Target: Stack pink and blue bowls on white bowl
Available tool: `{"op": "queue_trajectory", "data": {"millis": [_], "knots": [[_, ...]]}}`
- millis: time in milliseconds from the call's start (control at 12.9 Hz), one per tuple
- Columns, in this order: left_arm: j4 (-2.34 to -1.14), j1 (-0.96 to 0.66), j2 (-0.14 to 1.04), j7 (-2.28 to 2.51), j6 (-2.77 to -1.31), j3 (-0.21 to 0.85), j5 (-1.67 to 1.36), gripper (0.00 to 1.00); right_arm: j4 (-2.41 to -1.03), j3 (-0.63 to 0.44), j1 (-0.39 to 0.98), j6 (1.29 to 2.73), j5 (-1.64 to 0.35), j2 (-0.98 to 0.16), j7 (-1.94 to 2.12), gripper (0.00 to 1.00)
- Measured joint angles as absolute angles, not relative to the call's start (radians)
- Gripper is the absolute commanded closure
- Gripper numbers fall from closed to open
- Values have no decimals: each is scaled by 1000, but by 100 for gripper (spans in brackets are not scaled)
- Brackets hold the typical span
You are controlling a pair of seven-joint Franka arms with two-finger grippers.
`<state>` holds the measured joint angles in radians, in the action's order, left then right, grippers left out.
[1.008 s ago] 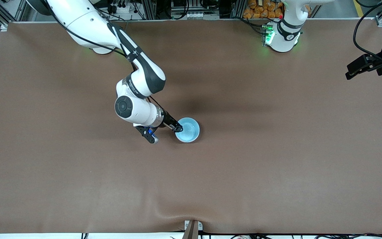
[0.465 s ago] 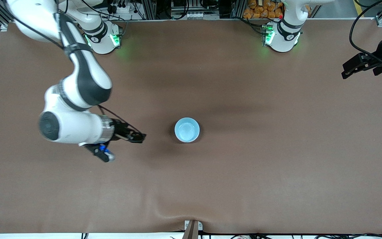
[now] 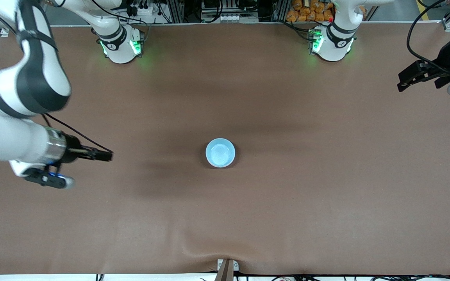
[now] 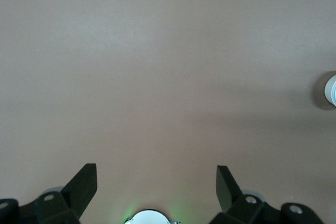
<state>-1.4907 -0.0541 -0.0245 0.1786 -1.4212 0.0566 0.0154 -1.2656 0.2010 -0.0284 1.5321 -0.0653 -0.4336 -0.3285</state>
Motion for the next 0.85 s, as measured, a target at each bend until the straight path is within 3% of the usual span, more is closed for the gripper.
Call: {"op": "queue_trajectory", "data": {"millis": [543, 853], "knots": [[-1488, -56, -25, 179, -1420, 79, 15, 0, -1102, 201, -75, 1236, -15, -324, -252, 0], [-1486, -56, -25, 179, -1420, 80, 15, 0, -1302, 198, -66, 1262, 33, -128, -252, 0]]}}
